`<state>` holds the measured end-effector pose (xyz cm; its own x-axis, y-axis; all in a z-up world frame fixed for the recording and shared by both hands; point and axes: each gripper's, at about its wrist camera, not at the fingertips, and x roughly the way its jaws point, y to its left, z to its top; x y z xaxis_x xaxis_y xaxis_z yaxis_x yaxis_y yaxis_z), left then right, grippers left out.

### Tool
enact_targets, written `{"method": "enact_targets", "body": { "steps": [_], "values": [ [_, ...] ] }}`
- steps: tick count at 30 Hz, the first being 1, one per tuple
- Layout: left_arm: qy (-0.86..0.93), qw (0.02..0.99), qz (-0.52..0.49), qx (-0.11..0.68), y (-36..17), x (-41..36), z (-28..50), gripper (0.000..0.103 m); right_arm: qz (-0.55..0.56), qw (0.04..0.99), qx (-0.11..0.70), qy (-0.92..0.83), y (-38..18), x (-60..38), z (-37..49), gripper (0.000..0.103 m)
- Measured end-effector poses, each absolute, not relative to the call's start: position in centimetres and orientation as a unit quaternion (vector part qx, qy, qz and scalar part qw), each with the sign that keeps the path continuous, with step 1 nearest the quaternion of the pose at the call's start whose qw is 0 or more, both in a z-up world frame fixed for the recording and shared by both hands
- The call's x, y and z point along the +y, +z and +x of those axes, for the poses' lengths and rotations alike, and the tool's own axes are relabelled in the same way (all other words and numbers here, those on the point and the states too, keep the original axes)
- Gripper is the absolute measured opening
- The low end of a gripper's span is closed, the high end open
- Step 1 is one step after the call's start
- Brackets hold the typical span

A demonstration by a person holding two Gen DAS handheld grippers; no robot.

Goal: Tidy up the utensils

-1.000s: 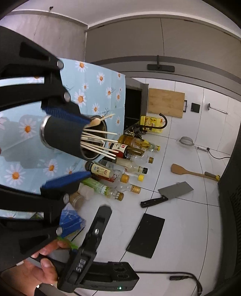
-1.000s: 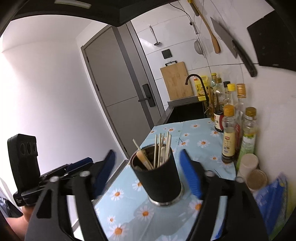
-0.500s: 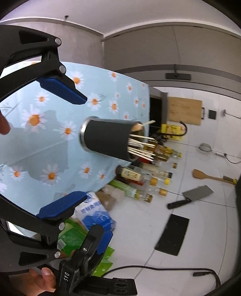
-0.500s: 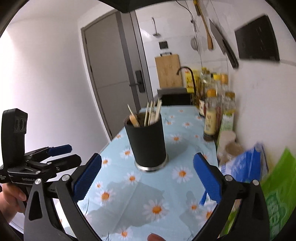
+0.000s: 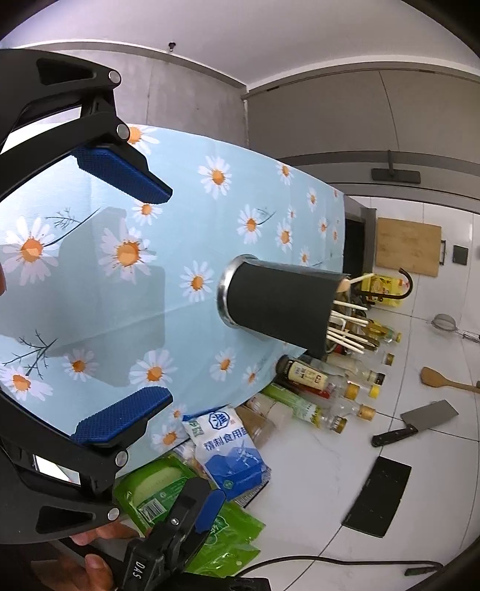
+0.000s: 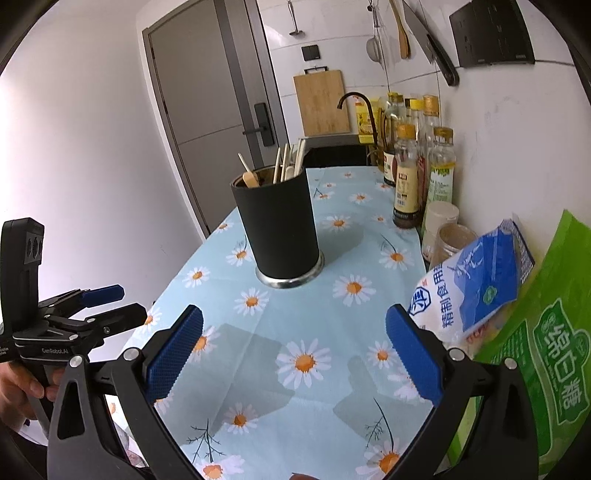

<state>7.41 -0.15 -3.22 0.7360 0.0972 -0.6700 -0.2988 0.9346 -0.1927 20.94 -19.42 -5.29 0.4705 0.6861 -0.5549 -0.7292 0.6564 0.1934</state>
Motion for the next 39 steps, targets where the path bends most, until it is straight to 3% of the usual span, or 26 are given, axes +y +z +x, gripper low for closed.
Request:
{"method": "enact_targets", "body": {
  "steps": [39],
  "values": [
    [0.103,0.902,-0.156,0.39,-5.7,-0.9,7.8,0.097,-0.053,0.844,0.357,0.396,-8.4,-19.1,21.1,0.098]
  ]
}}
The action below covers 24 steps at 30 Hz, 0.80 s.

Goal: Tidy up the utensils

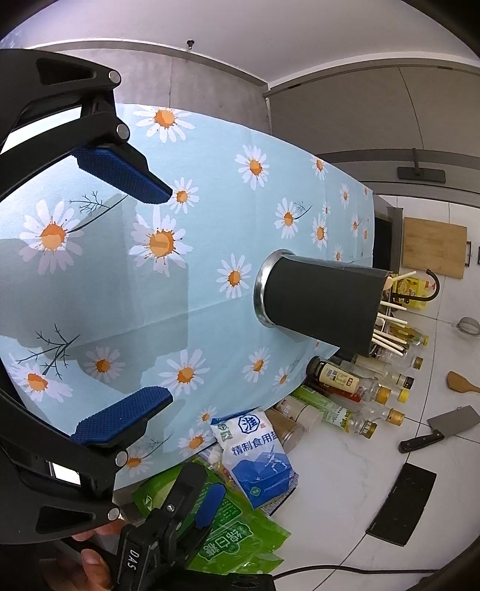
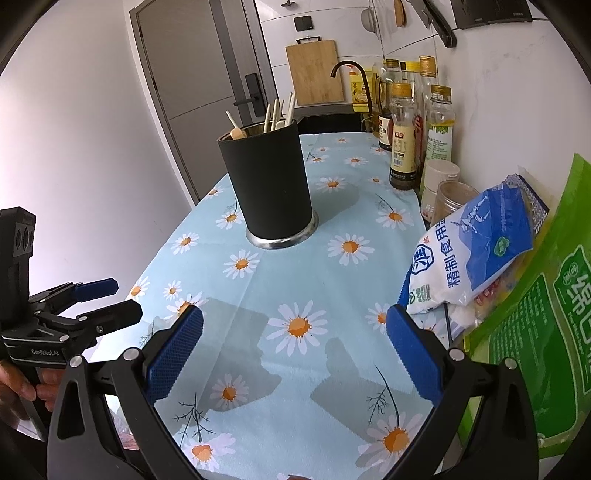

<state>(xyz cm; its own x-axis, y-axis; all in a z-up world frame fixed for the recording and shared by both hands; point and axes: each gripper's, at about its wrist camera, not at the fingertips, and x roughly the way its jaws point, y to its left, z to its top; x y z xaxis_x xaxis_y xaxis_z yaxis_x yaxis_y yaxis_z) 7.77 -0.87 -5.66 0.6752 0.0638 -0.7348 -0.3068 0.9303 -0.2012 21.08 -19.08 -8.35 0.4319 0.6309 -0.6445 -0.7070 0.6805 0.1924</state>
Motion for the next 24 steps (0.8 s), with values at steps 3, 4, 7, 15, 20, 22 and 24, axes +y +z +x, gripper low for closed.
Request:
{"method": "enact_targets", "body": {
  "steps": [3,4,7,15,20,22,24],
  "values": [
    [0.1,0.901,-0.158,0.391,-5.77,-0.86,7.75,0.097,-0.051,0.845,0.359,0.394,-8.43,-19.18,21.03,0.098],
    [0.1,0.901,-0.157,0.392,-5.82,-0.88,7.78,0.097,-0.051,0.845,0.359,0.394,-8.43,-19.2,21.01,0.098],
    [0.099,0.9,-0.157,0.393,-5.89,-0.86,7.76,0.097,-0.051,0.846,0.357,0.392,-8.32,-19.26,20.92,0.098],
    [0.102,0.901,-0.157,0.392,-5.79,-0.9,7.81,0.097,-0.051,0.844,0.358,0.397,-8.22,-19.14,20.78,0.098],
    [0.106,0.901,-0.156,0.39,-5.62,-0.91,7.83,0.097,-0.051,0.841,0.358,0.402,-8.18,-18.93,20.82,0.098],
    [0.107,0.9,-0.158,0.391,-5.62,-0.9,7.83,0.097,-0.052,0.84,0.358,0.404,-8.23,-18.86,20.91,0.098],
    [0.109,0.901,-0.156,0.391,-5.59,-0.95,7.89,0.097,-0.051,0.839,0.36,0.405,-8.29,-18.82,21.02,0.098]
  ]
}}
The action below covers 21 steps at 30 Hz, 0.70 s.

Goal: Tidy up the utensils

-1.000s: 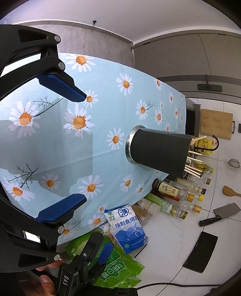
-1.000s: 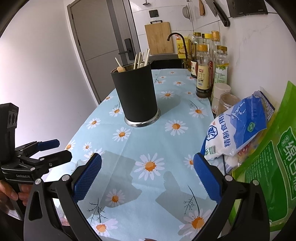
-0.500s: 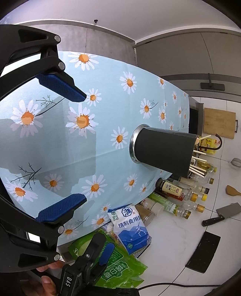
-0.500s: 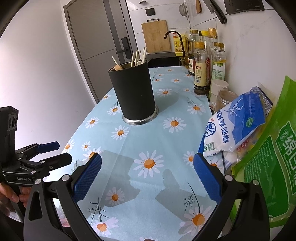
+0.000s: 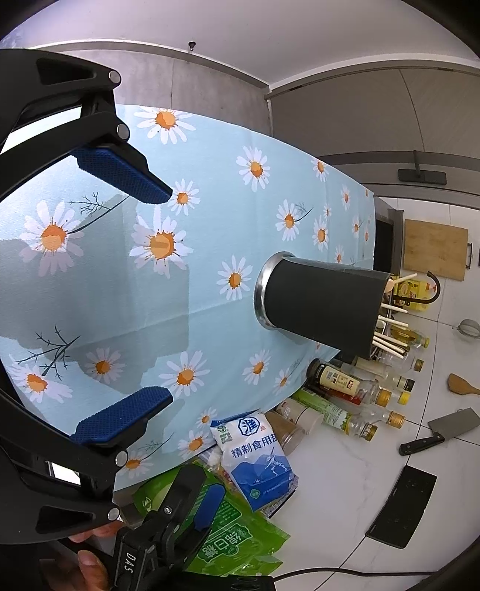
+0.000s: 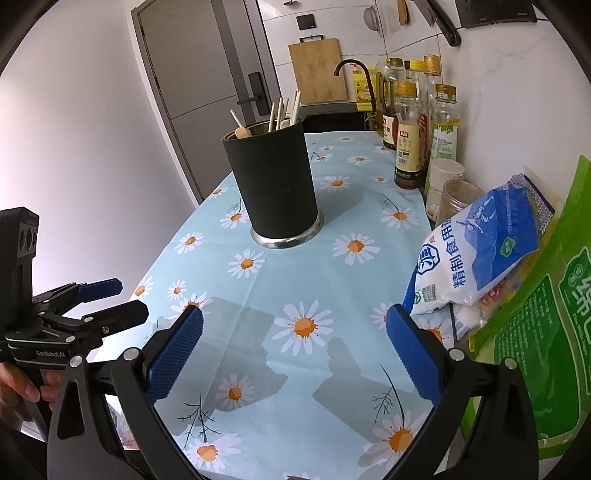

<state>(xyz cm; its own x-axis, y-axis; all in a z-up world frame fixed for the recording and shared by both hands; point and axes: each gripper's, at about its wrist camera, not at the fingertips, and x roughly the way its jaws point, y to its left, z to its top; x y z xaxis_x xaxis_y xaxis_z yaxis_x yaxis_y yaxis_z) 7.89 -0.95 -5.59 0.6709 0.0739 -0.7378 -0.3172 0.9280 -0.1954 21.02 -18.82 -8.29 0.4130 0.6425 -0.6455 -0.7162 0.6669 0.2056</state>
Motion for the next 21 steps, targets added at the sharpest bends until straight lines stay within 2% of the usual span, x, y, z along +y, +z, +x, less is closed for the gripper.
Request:
{"method": "enact_targets", "body": {
  "steps": [21],
  "values": [
    [0.111,0.901,-0.156,0.39,-5.26,-0.88,7.81,0.097,-0.05,0.836,0.362,0.409,-8.4,-18.62,21.05,0.098]
  ]
}}
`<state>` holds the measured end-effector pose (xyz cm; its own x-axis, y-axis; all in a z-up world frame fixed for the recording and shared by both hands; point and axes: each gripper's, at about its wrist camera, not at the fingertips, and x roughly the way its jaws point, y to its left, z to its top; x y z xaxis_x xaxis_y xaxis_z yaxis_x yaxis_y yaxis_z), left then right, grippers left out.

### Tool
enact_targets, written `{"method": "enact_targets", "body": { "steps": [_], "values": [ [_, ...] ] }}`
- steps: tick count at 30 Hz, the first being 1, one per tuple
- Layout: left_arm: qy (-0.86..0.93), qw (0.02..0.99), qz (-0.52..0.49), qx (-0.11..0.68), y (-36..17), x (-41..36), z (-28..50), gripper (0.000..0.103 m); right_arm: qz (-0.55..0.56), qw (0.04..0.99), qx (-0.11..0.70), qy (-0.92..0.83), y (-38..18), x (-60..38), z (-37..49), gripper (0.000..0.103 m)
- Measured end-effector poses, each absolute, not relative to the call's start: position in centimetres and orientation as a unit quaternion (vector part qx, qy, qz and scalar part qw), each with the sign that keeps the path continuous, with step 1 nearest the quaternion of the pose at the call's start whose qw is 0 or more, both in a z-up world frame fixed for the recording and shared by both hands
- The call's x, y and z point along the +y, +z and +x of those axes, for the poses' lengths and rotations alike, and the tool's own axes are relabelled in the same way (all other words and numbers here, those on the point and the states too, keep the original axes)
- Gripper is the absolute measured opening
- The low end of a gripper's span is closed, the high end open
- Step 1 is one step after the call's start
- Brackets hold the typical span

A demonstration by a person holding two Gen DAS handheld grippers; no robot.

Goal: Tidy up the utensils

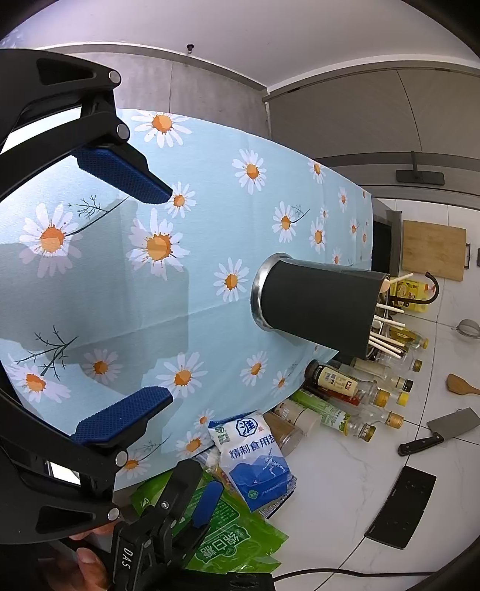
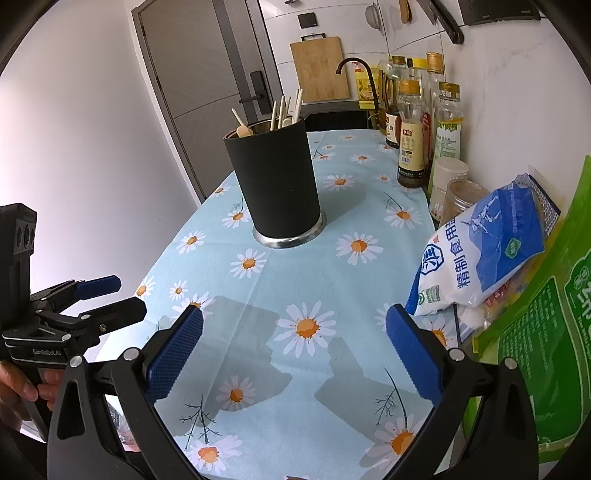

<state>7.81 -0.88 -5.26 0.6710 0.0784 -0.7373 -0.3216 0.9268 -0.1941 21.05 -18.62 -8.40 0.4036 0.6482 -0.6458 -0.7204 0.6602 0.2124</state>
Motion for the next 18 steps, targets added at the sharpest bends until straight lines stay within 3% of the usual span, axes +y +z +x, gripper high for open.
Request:
{"method": "enact_targets", "body": {
  "steps": [18],
  "values": [
    [0.113,0.9,-0.154,0.392,-5.13,-0.44,8.08,0.097,-0.053,0.836,0.361,0.41,-8.34,-18.18,21.02,0.098]
  ]
}}
